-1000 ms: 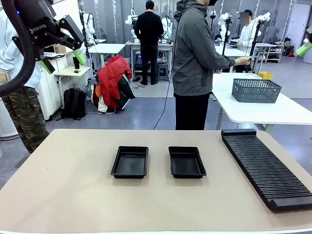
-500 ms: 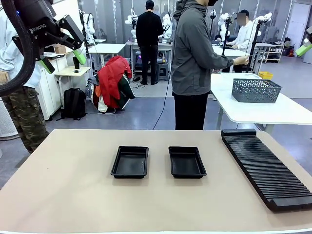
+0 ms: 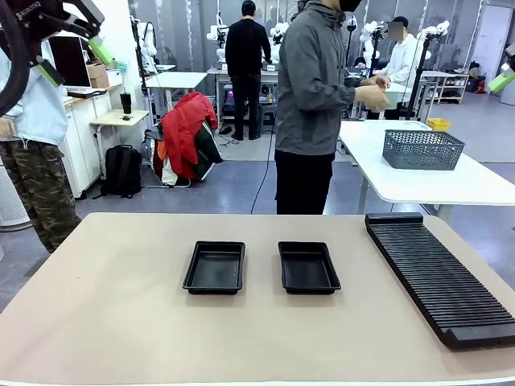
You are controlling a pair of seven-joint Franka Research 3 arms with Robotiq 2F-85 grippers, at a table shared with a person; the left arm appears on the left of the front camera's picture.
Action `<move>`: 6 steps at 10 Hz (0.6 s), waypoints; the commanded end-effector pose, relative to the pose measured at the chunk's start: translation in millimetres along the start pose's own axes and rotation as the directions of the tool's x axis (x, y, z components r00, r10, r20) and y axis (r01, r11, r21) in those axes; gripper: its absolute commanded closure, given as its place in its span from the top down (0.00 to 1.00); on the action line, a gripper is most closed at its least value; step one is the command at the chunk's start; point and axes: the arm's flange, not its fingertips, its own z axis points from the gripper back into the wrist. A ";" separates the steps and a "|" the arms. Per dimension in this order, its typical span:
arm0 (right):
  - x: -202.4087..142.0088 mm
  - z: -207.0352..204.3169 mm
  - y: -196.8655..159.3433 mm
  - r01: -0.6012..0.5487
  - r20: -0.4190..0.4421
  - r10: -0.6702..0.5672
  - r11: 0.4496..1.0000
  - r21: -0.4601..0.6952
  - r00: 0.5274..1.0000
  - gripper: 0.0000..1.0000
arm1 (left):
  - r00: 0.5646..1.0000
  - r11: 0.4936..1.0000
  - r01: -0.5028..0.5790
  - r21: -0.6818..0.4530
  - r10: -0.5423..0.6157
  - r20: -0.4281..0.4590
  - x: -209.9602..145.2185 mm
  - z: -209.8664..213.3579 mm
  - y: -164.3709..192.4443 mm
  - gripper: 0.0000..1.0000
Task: Inspect and transfer BCBs to ESD trays.
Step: Pick up the Blank PCB from the PCB Rack and place it in the left ESD tray.
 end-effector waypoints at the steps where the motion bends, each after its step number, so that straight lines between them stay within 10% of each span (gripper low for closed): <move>1: -0.4 -0.1 0.1 0.000 0.000 0.000 1.000 0.003 1.000 1.00 | 0.999 0.998 0.002 -0.066 -0.004 -0.038 2.7 7.3 8.3 1.00; 6: -0.4 -0.1 0.1 0.000 0.000 0.000 1.000 0.003 1.000 1.00 | 0.997 0.997 0.010 -0.071 -0.015 -0.070 -1.1 20.7 15.7 1.00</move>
